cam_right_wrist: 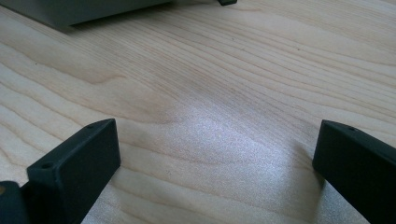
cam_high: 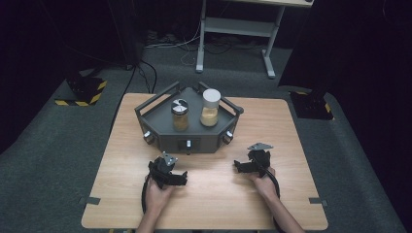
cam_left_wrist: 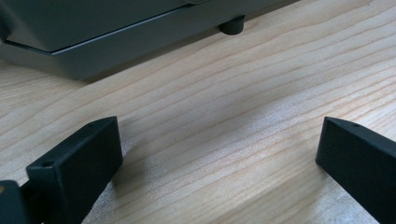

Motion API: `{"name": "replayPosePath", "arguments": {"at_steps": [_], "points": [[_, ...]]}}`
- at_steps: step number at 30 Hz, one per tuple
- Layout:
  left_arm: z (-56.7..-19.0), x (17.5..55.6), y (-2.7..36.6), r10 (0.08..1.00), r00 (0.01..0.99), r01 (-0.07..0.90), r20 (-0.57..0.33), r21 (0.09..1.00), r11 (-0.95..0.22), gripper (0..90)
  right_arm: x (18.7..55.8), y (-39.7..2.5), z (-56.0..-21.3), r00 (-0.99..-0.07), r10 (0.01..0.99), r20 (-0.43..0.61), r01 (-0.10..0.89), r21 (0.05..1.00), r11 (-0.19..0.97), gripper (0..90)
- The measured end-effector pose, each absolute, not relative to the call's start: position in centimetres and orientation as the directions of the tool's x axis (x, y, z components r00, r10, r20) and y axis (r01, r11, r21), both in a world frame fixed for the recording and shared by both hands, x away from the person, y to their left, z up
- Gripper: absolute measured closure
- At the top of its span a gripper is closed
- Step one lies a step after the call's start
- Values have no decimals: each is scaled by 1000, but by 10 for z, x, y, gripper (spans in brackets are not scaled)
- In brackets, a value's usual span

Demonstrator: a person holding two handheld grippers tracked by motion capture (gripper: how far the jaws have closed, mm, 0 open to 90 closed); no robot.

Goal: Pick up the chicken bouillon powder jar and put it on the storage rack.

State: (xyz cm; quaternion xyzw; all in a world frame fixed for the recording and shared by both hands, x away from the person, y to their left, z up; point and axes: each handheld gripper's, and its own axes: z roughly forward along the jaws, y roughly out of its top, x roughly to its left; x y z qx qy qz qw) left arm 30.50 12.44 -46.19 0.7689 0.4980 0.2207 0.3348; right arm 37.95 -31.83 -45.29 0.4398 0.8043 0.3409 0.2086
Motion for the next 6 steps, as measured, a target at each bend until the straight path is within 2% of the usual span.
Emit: {"name": "replayPosePath", "arguments": {"at_steps": [6], "points": [[-462, 304, 123, 917, 399, 621, 6, 734, -275, 3, 379, -318, -453, -521, 853, -35, 568, 732, 377, 2]]}}
